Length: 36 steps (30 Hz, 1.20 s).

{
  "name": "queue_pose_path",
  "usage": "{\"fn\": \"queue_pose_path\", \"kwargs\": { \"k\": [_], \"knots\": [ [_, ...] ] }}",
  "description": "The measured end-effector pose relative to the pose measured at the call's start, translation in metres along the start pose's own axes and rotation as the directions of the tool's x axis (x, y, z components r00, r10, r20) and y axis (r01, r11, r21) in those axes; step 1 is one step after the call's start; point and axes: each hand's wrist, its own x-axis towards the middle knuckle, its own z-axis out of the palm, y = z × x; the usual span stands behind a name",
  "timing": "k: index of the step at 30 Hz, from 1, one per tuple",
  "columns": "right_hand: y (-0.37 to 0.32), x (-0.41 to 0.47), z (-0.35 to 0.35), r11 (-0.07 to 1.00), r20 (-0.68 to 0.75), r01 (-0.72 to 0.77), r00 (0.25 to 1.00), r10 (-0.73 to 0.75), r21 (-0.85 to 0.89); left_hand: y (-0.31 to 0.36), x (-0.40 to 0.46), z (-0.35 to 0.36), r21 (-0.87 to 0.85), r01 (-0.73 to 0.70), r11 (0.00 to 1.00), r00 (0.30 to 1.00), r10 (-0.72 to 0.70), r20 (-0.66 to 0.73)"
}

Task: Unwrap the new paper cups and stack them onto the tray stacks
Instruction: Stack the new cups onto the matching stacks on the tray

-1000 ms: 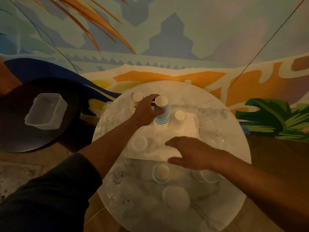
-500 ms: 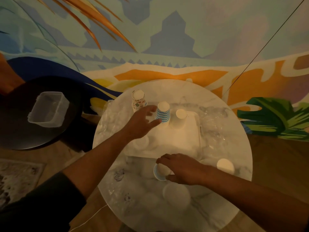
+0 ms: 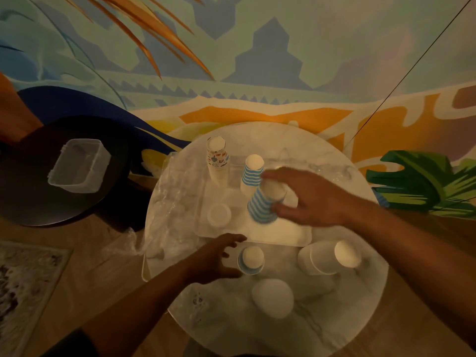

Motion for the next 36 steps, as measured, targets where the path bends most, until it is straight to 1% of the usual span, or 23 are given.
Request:
{"fn": "queue_pose_path", "kwargs": {
  "k": [2, 6, 9, 11, 13, 18, 21, 25, 27, 29, 31, 32, 34, 36],
  "knots": [
    [0.01, 0.014, -0.015, 1.0, -0.084, -0.028, 0.996, 0.028, 0.0, 0.003, 0.0, 0.01, -0.026, -0.022, 0.999, 1.0, 0.022, -0.017],
    [0.039, 0.042, -0.026, 0.994, -0.179, -0.096, 0.978, 0.102, 0.046, 0.009, 0.003, 0.024, -0.025, -0.043, 0.999, 0.994, 0.04, -0.099],
    [0.059, 0.064, -0.016, 0.99, -0.214, -0.121, 0.967, 0.134, 0.073, 0.013, 0.001, 0.028, -0.03, -0.048, 0.998, 0.986, 0.043, -0.161],
    [0.066, 0.077, -0.004, 0.988, -0.225, -0.137, 0.963, 0.149, 0.069, 0.015, -0.001, 0.027, -0.026, -0.059, 0.998, 0.983, 0.054, -0.177],
    [0.07, 0.088, 0.008, 0.985, -0.201, -0.161, 0.965, 0.169, 0.056, 0.016, -0.003, 0.024, -0.019, -0.071, 0.997, 0.979, 0.066, -0.192],
    [0.078, 0.1, 0.038, 0.975, -0.089, -0.222, 0.971, 0.221, 0.004, 0.028, -0.006, 0.009, -0.048, -0.099, 0.994, 0.964, 0.084, -0.252],
    [0.081, 0.104, 0.052, 0.965, -0.034, -0.261, 0.965, 0.26, -0.039, 0.039, -0.005, -0.004, -0.088, -0.124, 0.988, 0.955, 0.094, -0.283],
    [0.082, 0.104, 0.061, 0.95, 0.076, -0.298, 0.949, 0.306, -0.096, 0.061, -0.003, -0.027, -0.125, -0.164, 0.978, 0.947, 0.121, -0.299],
    [0.08, 0.1, 0.061, 0.943, 0.075, -0.312, 0.944, 0.321, -0.114, 0.075, -0.001, -0.044, -0.118, -0.185, 0.976, 0.946, 0.145, -0.289],
    [0.076, 0.095, 0.056, 0.939, 0.037, -0.318, 0.945, 0.325, -0.13, 0.088, 0.004, -0.063, -0.074, -0.225, 0.972, 0.936, 0.194, -0.294],
    [0.07, 0.086, 0.049, 0.94, 0.021, -0.298, 0.952, 0.306, -0.168, 0.102, 0.012, -0.084, -0.044, -0.254, 0.966, 0.916, 0.226, -0.331],
    [0.066, 0.08, 0.045, 0.94, 0.039, -0.278, 0.956, 0.291, -0.199, 0.107, 0.018, -0.093, -0.027, -0.266, 0.964, 0.902, 0.239, -0.358],
    [0.056, 0.067, 0.041, 0.927, 0.115, -0.261, 0.947, 0.3, -0.269, 0.116, 0.034, -0.11, 0.019, -0.283, 0.959, 0.866, 0.264, -0.425],
    [0.042, 0.054, 0.038, 0.904, 0.206, -0.274, 0.913, 0.351, -0.327, 0.116, 0.056, -0.123, 0.048, -0.287, 0.957, 0.815, 0.27, -0.512]
  ]
}}
